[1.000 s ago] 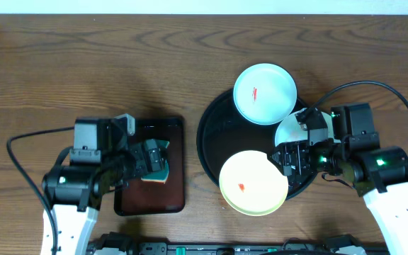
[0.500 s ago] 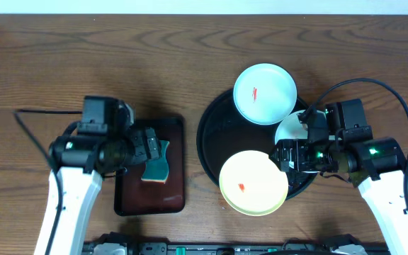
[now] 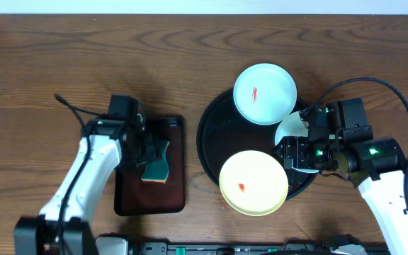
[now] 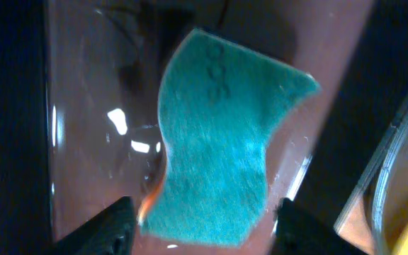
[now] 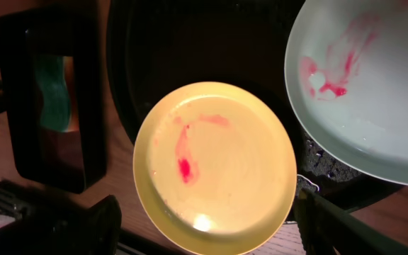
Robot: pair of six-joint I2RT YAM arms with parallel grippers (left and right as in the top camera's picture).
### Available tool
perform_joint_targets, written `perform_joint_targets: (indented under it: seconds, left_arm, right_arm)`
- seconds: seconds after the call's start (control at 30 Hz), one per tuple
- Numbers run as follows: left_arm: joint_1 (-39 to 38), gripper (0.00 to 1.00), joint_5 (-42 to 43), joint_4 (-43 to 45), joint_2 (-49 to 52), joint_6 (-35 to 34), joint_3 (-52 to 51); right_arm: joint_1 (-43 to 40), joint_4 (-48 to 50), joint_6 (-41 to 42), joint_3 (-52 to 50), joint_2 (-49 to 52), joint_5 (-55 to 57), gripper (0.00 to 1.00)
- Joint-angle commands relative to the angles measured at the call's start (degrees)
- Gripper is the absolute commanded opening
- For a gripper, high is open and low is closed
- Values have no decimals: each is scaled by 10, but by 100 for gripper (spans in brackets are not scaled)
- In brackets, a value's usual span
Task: Clean dirty plates on tray and stack at the side
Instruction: 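Grasp the green sponge with the left gripper and lift it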
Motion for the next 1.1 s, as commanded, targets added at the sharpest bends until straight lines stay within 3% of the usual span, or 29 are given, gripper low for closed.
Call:
perform_joint_targets:
  seconds: [0.0, 0.3, 0.43, 0.67, 0.7, 0.77, 0.8, 0.93, 1.07]
  left_arm:
    - [-9, 55, -20, 17, 46, 0, -6]
    - [-69, 49, -32, 85, 147, 14, -6]
    - [-76, 8, -66, 91, 163, 13, -6]
    - [-65, 7, -65, 46, 123, -2, 39]
    - [-65, 8, -65, 37, 111, -2, 47]
    - [-65, 17, -65, 22, 83, -2, 59]
    - [-66, 32, -65, 19, 70, -2, 61]
    - [-66, 59, -66, 2, 40, -1, 59]
    - [-66, 61, -66, -6, 43, 0, 39]
  right_arm:
    - [13, 2, 2, 11, -1, -8, 77]
    - [13, 4, 3, 11, -1, -8, 78]
    - [13, 3, 2, 11, -1, -8, 78]
    - [13, 4, 2, 11, -1, -8, 78]
    - [13, 4, 2, 11, -1, -8, 78]
    - [13, 4, 2, 11, -1, -8, 78]
    - [13, 4, 2, 11, -1, -8, 78]
    - [13, 4, 2, 11, -1, -8, 78]
    - [13, 4, 2, 11, -1, -4, 78]
